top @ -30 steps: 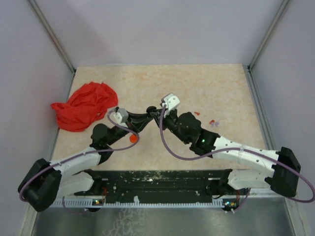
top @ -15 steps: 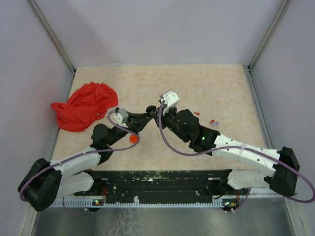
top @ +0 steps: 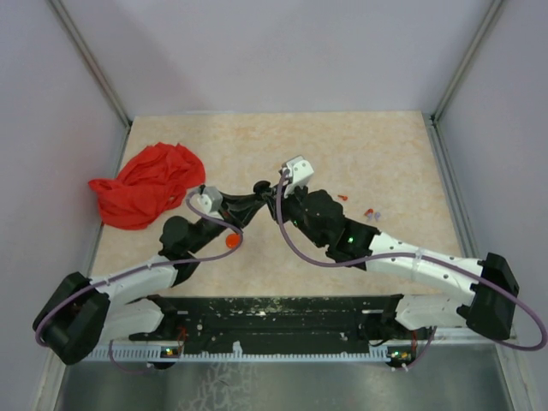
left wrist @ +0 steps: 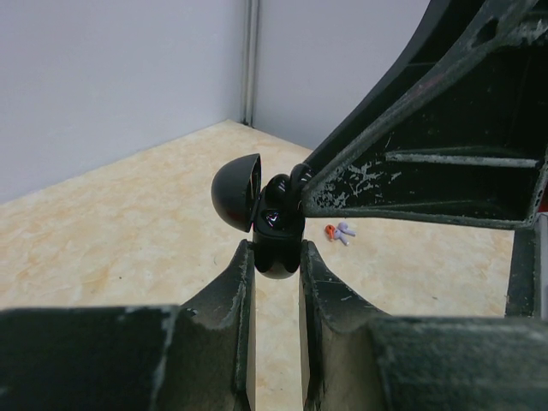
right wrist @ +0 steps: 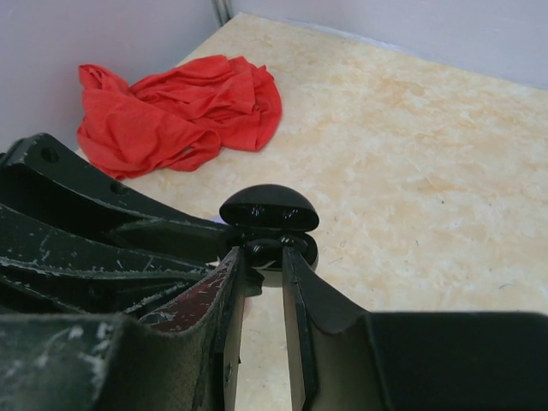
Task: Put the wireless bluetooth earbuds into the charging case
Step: Place the earbud in the charging case.
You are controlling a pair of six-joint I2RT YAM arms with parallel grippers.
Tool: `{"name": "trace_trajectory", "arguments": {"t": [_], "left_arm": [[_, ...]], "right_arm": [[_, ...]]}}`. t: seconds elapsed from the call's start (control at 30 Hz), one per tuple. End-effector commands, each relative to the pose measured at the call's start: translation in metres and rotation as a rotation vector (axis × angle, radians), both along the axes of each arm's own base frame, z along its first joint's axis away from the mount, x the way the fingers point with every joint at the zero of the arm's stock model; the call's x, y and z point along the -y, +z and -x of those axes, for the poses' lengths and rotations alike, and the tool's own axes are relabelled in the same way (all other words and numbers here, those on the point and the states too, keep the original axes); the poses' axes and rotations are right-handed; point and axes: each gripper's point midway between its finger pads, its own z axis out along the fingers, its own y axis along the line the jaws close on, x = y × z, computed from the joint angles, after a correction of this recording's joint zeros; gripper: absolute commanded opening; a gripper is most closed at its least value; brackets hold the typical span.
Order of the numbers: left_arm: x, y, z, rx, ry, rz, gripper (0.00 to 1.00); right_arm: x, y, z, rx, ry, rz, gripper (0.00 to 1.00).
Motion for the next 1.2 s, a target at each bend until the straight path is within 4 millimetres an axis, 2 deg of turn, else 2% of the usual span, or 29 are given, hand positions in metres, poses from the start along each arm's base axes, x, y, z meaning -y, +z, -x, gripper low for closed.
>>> {"name": "trace_trajectory", "arguments": {"t": [0.0, 0.13, 0.3, 0.47, 0.67, 0.93, 1.17], "left_arm": [[-0.006, 0.029, -0.001, 0.068, 0.035, 0.082, 0.0], [-0.007, 0.03, -0.003, 0.063, 0.052, 0.089, 0.0], [-0.006, 0.028, -0.003, 0.071, 0.047, 0.081, 0.0], [-0.008, 0.021, -0.001, 0.082, 0.052, 0.042, 0.0], [-0.008, 0.015, 0.007, 0.066, 0.025, 0.017, 0.0], [0.009, 0.014, 0.024, 0.065, -0.118, -0.043, 0.0], [0.017, 0.016, 0.035, 0.049, -0.209, -0.055, 0.0]], "right_arm": [[-0.009, 0.007, 0.009, -0.038, 0.016, -0.037, 0.24], [-0.01, 0.008, 0.012, -0.046, 0.034, -0.044, 0.27], [-0.014, 0.015, 0.019, -0.041, 0.078, -0.049, 0.44], [0.005, 0.028, 0.023, 0.009, 0.091, 0.007, 0.52], [0.031, 0.047, 0.024, -0.029, 0.235, -0.006, 0.54], [0.03, 0.061, 0.032, -0.045, 0.395, 0.045, 0.51], [0.021, 0.05, 0.037, -0.079, 0.487, 0.14, 0.45]]}}
